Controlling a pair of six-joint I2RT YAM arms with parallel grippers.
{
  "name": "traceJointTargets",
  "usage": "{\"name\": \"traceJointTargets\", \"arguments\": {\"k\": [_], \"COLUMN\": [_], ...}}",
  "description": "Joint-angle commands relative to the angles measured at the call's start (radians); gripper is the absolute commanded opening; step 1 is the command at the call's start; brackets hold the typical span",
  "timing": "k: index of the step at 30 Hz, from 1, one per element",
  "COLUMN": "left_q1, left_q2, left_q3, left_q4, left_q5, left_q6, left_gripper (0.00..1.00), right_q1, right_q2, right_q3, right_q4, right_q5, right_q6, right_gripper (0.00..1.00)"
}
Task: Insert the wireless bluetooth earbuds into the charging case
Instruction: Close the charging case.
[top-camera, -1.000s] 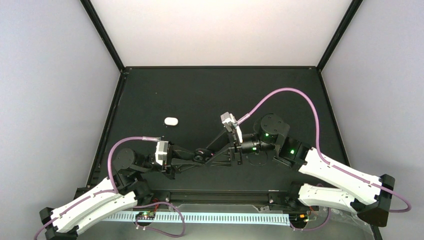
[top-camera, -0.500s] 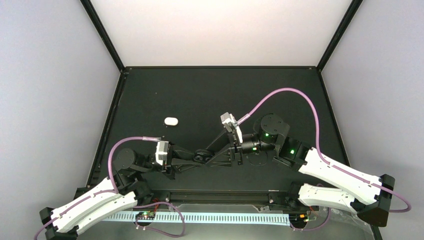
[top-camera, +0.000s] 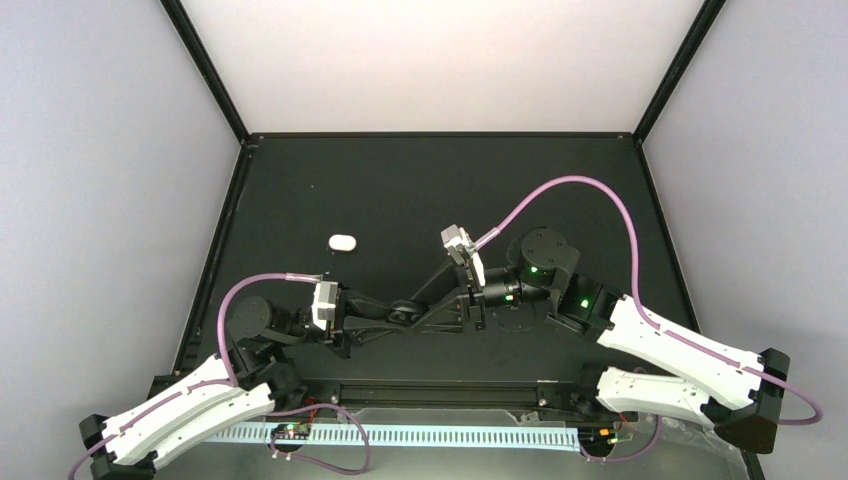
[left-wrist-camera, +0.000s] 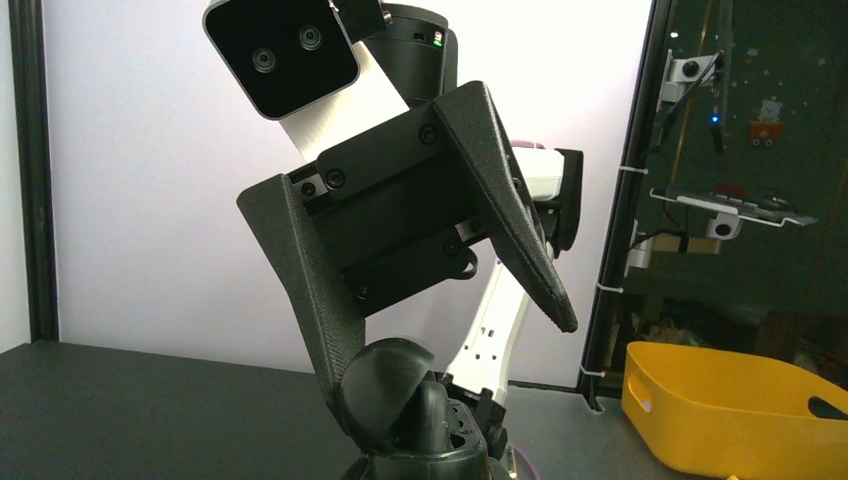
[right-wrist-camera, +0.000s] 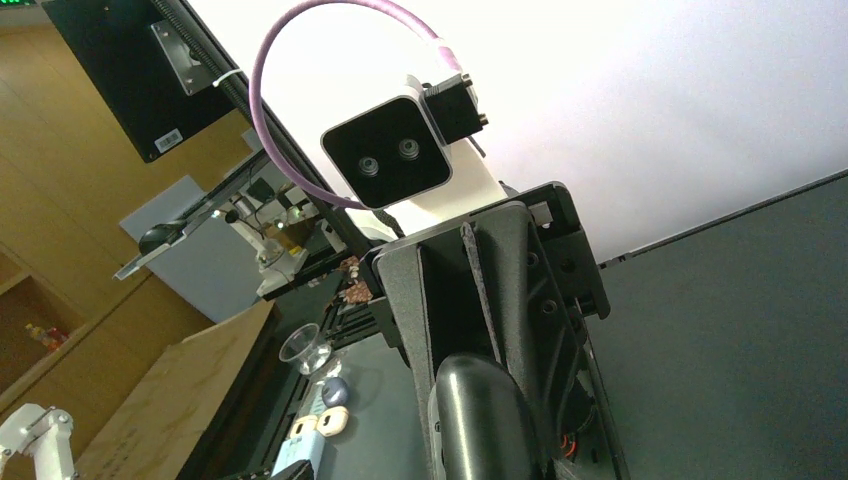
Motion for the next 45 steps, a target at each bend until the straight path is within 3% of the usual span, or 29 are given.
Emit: {"name": "traceJointTargets", "arguments": {"k": [1, 18, 25, 30, 36, 45], "left_q1": [-0.005, -0.005, -0.005, -0.005, -0.006, -0.005], "left_q2": [-0.001, 0.009, 0.004, -0.005, -0.001, 0.052], "left_q3": [0.005, 0.01, 0.008, 0.004, -0.002, 0.002], "left_q4": [0.004, 0.007, 0.0, -0.001, 0.024, 0.101], "left_q5": [-0.015, -0.013, -0.02, -0.032, -0.034, -0.025], "left_q6": [0.009, 0.013, 0.014, 0.005, -0.021, -0.099], "left_gripper": [0.01, 0.02, 0.02, 0.02, 0.01, 0.02], "right_q1": [-0.004, -0.004, -0.005, -0.004, -0.005, -0.004], "right_q2": [-0.011, -0.013, -0.085, -0.072, -0.098, -0.094], "right_q3": [0.003, 0.013, 0.015, 0.026, -0.036, -0.08], "right_q4": [0.007, -0.016, -0.09, -0.173, -0.134, -0.084], "right_q5": [-0.007, 0.007, 0.2, 0.144, 0.092, 0.163], "right_q6": [-0.02, -0.037, -0.098, -0.146, -0.133, -0.155], "right_gripper": [0.6, 0.59, 0.6, 0.61, 0.61, 0.56]}}
